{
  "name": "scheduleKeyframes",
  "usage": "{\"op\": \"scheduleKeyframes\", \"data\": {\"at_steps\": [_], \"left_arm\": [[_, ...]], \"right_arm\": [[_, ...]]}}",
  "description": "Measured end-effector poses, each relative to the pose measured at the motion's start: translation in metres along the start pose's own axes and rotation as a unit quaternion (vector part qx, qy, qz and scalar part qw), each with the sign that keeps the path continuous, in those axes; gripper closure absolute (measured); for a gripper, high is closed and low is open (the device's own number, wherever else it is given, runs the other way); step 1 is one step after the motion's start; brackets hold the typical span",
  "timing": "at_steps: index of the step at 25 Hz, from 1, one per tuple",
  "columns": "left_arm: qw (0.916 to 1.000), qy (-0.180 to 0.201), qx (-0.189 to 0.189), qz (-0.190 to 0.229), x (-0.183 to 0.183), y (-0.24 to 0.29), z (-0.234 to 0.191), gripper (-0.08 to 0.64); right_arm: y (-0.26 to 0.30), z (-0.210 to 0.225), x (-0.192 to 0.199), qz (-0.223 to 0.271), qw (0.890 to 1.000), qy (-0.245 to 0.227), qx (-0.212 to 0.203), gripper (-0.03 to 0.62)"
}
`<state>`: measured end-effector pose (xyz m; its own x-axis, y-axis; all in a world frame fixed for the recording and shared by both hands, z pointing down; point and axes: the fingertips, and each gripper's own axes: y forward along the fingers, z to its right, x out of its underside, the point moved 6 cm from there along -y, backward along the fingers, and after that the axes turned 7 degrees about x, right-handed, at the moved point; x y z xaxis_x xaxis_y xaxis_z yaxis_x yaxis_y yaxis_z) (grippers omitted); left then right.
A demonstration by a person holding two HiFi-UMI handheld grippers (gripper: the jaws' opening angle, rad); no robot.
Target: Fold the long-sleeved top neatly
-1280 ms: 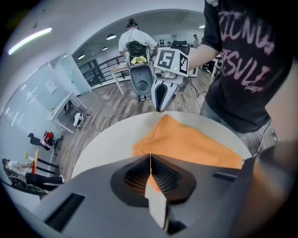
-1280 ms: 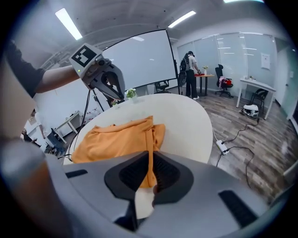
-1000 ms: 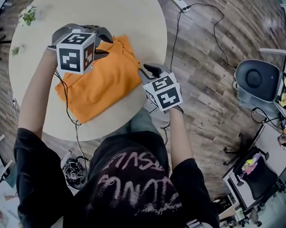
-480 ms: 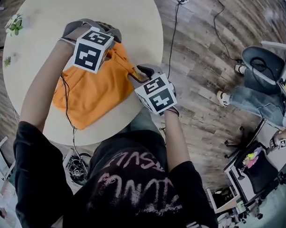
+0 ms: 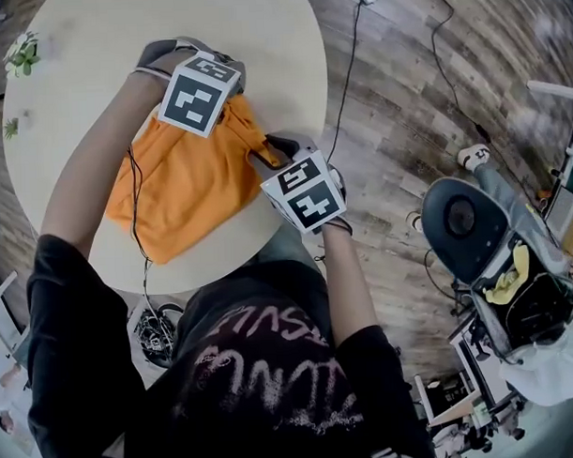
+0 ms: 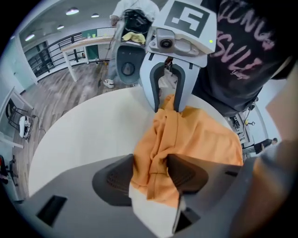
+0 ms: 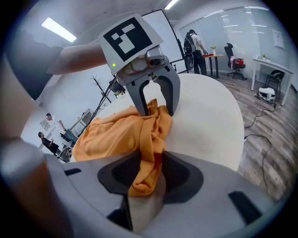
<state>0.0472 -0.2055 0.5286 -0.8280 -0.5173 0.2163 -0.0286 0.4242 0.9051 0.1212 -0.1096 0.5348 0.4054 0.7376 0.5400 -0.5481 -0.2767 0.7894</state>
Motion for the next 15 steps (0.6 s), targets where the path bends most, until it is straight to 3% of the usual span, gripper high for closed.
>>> {"op": "scheduleKeyframes", "data": {"at_steps": [6, 9, 11, 15], "left_arm": [[0.9998, -0.014, 0.013, -0.004, -0.001, 0.001, 0.008, 0.414], [0.9998, -0.015, -0.009, -0.005, -0.002, -0.003, 0.010, 0.437], [0.9995, -0.019, -0.025, -0.003, -0.002, -0.008, 0.012, 0.446], [0.9975, -0.028, -0.064, 0.014, -0.009, -0.026, 0.016, 0.456]], "right_arm": [[-0.001, 0.000, 0.001, -0.001, 1.000, -0.007, 0.000, 0.480], [-0.003, 0.005, 0.004, 0.006, 1.000, -0.012, 0.008, 0.502], [-0.008, 0.009, 0.003, 0.017, 1.000, -0.009, 0.020, 0.554], [-0.023, 0.013, 0.004, 0.031, 0.999, -0.007, 0.043, 0.568]]}}
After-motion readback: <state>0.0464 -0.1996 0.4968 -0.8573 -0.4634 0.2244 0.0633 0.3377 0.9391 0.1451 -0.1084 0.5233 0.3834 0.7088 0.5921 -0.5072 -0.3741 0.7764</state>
